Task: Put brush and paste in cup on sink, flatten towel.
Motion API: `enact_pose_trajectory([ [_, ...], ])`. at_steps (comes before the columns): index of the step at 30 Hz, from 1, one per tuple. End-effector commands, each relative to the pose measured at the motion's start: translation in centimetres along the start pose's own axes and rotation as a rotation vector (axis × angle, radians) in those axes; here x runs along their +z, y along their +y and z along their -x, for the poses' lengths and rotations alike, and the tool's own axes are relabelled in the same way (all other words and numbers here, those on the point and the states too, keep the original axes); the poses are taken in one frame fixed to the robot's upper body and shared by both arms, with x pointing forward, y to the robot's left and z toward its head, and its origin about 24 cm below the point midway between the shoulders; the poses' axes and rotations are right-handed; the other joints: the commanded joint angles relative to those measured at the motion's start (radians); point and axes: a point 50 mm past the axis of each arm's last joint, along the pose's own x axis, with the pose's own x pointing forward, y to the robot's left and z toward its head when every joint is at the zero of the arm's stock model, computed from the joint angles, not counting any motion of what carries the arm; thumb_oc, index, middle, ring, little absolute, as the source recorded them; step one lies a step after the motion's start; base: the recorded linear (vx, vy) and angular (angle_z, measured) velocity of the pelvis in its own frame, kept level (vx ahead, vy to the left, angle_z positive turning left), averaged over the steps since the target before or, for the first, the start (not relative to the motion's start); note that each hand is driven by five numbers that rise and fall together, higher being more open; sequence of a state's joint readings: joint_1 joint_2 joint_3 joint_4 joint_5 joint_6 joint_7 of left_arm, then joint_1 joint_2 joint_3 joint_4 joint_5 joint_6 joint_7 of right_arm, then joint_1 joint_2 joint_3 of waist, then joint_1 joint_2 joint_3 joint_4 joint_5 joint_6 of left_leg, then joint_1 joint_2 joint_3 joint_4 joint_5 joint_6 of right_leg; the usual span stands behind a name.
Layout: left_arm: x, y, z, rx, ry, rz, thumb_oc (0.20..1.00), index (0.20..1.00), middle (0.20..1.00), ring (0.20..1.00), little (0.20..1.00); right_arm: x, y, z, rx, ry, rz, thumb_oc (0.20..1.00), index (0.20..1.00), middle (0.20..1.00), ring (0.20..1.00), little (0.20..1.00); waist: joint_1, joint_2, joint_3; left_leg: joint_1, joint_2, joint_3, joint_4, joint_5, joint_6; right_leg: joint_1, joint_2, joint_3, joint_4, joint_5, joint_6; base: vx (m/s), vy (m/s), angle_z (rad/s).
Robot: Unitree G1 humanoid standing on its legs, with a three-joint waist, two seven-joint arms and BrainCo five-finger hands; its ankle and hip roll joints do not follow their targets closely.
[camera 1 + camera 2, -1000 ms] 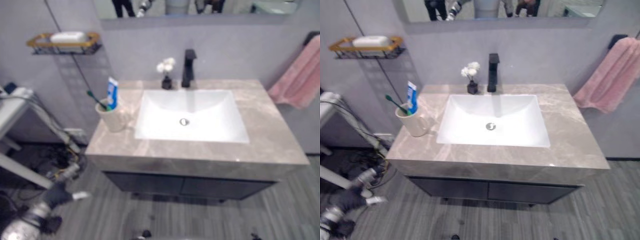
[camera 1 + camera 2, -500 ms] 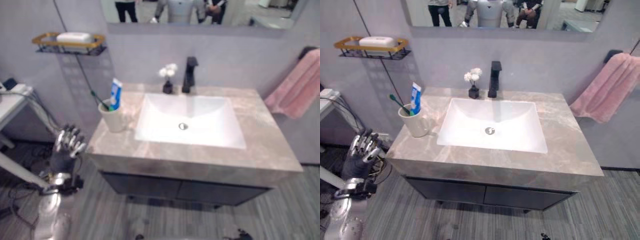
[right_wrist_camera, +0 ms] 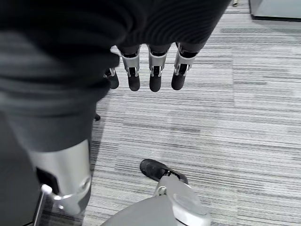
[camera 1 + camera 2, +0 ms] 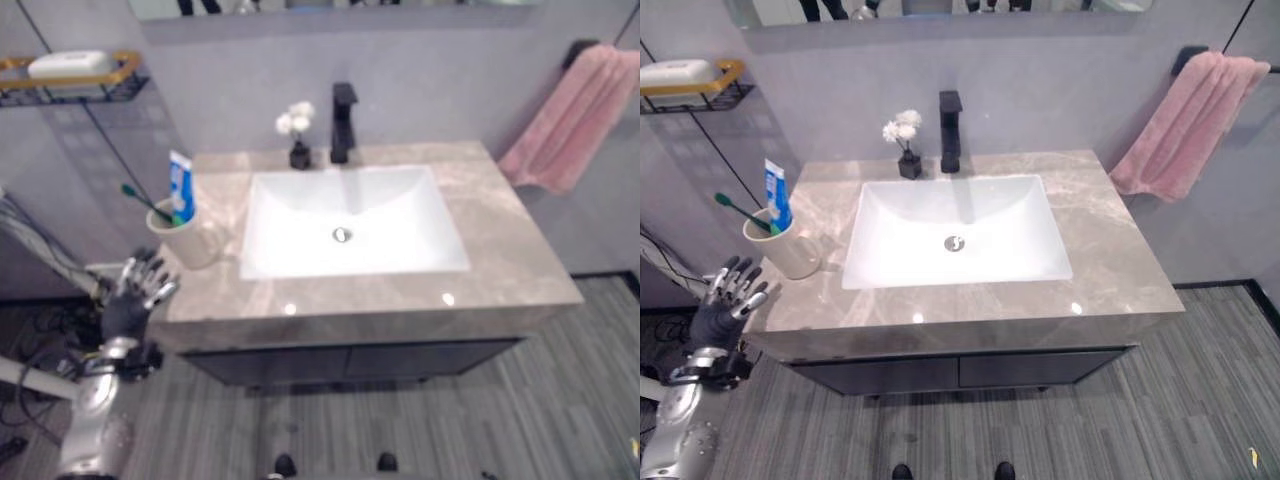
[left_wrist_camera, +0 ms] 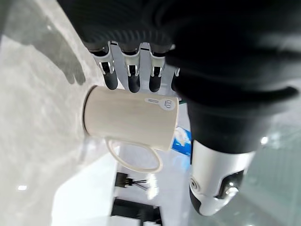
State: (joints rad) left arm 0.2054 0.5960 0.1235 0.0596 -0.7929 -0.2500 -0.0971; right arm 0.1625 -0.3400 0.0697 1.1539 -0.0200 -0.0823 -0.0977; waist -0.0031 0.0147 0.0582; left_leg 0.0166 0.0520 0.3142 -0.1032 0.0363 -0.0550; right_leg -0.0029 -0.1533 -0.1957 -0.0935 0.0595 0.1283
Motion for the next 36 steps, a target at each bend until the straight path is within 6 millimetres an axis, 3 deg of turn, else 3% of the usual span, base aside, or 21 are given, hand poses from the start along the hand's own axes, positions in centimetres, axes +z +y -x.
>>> enact_pose_trajectory([
  [1, 3.1, 0.0, -0.5, -0.049, -0.125, 0.004, 1.000, 1.000, 1.000, 1.000, 1.000, 1.5, -1.3, -0.3, -0.034, -0.057, -0.041, 1.000, 1.000, 1.000, 1.000, 1.000, -0.005, -0.019, 0.006, -0.016, -0.004, -0.067, 0.016, -0.057, 0.023, -0.013, -0.040, -0.023, 0.006, 0.069, 0.035, 0.02, 0.041, -0.11],
  [9, 2.4, 0.4, 0.2, -0.061, -0.069, 0.013, 1.000, 1.000, 1.000, 1.000, 1.000, 0.1, -2.8, 0.0, -0.088, -0.022, -0.063, 1.000, 1.000, 1.000, 1.000, 1.000, -0.009, -0.013, 0.014, -0.033, -0.012, -0.068, 0.016, -0.056, 0.024, -0.025, -0.050, -0.032, 0.006, 0.075, 0.044, 0.01, 0.010, -0.02],
  [18, 1.7, -0.9, -1.3, -0.134, -0.032, 0.001, 1.000, 1.000, 1.000, 1.000, 1.000, 2.3, -2.6, -0.2, -0.071, -0.106, -0.043, 1.000, 1.000, 1.000, 1.000, 1.000, -0.022, -0.011, 0.016, -0.039, -0.009, -0.063, 0.016, -0.056, 0.020, -0.035, -0.047, -0.025, 0.006, 0.073, 0.043, 0.00, 0.000, 0.00],
  [28, 2.2, -1.1, -1.8, -0.132, -0.057, -0.034, 1.000, 1.000, 1.000, 1.000, 1.000, 2.7, -2.9, -0.3, -0.082, -0.116, -0.034, 1.000, 1.000, 1.000, 1.000, 1.000, -0.028, -0.009, 0.023, -0.047, -0.005, -0.054, 0.016, -0.054, 0.018, -0.052, -0.043, -0.010, 0.006, 0.076, 0.043, 0.00, -0.001, 0.00],
  [36, 3.6, 0.1, -2.3, -0.058, -0.115, -0.080, 1.000, 1.000, 1.000, 1.000, 1.000, 2.2, -3.0, -0.2, -0.087, -0.101, -0.034, 1.000, 1.000, 1.000, 1.000, 1.000, -0.030, -0.011, 0.028, -0.056, -0.002, -0.054, 0.016, -0.051, 0.015, -0.062, -0.041, -0.010, 0.006, 0.076, 0.042, 0.01, -0.004, -0.05],
])
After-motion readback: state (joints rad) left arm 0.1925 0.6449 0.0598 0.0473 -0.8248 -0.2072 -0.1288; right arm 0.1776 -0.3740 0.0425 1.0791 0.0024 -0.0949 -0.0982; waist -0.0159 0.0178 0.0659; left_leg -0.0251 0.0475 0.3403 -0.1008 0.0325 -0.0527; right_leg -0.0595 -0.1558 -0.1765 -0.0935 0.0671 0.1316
